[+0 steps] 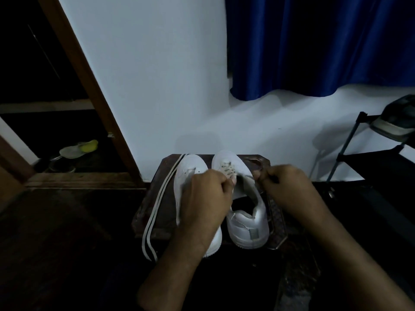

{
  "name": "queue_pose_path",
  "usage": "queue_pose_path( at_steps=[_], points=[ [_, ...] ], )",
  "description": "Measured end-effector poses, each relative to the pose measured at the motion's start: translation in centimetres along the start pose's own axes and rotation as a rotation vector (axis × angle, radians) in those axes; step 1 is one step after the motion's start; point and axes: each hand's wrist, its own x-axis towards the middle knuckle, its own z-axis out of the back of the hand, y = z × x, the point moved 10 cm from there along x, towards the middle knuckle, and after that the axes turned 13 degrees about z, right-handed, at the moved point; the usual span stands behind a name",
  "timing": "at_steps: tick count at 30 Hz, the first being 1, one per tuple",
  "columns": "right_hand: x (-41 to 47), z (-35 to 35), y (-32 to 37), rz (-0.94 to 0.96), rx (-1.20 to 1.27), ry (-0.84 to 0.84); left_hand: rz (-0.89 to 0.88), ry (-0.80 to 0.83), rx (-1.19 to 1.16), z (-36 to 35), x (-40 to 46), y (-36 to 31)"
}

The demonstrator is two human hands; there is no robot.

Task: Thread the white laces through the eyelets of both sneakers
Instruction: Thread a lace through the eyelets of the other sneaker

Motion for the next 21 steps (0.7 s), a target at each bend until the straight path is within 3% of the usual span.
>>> queue_pose_path(
  at_steps=[2, 5, 11, 13, 16, 21],
  points=[
    [-1.5, -1.1, 0.2, -0.034, 0.050, 0.021, 0.043, 0.053, 0.115, -1.8, -0.8, 0.1],
    [-2.1, -2.3, -0.2, -0.063, 0.222, -0.074, 0.060, 0.059, 0.105, -2.5, -0.6, 0.4],
    [-0.7, -6.4, -1.3, -0.325, 1.036, -0.221, 0.129, 0.046, 0.052, -1.7, 1.2, -0.8],
    [0.2, -6.2, -0.9, -0.374, 1.141, -0.250, 0.168, 0.045, -0.092, -1.3, 2.7, -1.2],
    [1.7, -4.8, 1.0, -0.312, 1.249, -0.273, 0.260, 0.164, -0.493, -2.9, 4.6, -0.4],
    [3.9, -2.5, 3.2, -0.150, 1.211, -0.233, 0.384, 0.296, -1.001, -4.3, 4.9, 0.0]
  ],
)
